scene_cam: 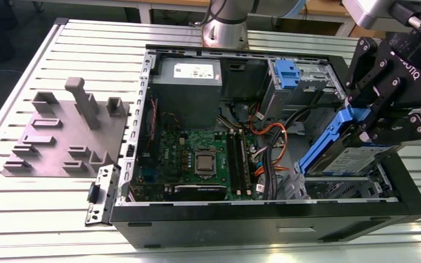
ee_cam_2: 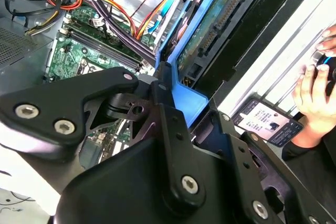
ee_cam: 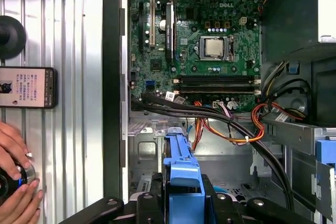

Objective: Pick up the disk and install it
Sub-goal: 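Insert the disk into the insertion slot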

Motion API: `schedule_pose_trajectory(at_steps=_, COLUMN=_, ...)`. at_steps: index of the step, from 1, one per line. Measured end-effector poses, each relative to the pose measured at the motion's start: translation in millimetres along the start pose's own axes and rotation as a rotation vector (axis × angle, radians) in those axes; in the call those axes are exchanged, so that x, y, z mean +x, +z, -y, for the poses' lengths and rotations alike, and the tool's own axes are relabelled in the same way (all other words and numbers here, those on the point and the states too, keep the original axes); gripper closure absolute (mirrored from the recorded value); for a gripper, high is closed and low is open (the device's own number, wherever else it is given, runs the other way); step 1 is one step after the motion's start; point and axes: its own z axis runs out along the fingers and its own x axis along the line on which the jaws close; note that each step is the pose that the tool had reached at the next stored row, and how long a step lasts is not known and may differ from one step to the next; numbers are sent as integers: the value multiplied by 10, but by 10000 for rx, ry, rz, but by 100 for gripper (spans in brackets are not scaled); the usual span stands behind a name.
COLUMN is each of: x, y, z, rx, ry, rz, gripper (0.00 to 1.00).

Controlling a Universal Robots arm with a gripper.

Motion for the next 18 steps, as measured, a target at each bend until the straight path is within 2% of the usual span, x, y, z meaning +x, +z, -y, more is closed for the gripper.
schedule_pose_trajectory(at_steps=6, x=0, y=1, z=0, rx=0, ry=0, rz=-1, gripper=62)
schedule_pose_trajectory(at_steps=7, x=0, y=3, z=0, rx=0, ry=0, rz=-1, gripper=56)
schedule_pose_trajectory(at_steps=8, x=0, y=8, z=0, rx=0, ry=0, rz=2, gripper=56)
schedule_pose_trajectory(at_steps=16, x=9, y=145, z=1, rx=0, ry=0, rz=2, gripper=56)
schedule_pose_trajectory(at_steps=17, x=10, y=162, z=1, rx=0, ry=0, rz=0, gripper=58)
schedule_pose_trajectory(at_steps=18, x=11, y=180, z=2, rx=0, ry=0, rz=0, gripper=64)
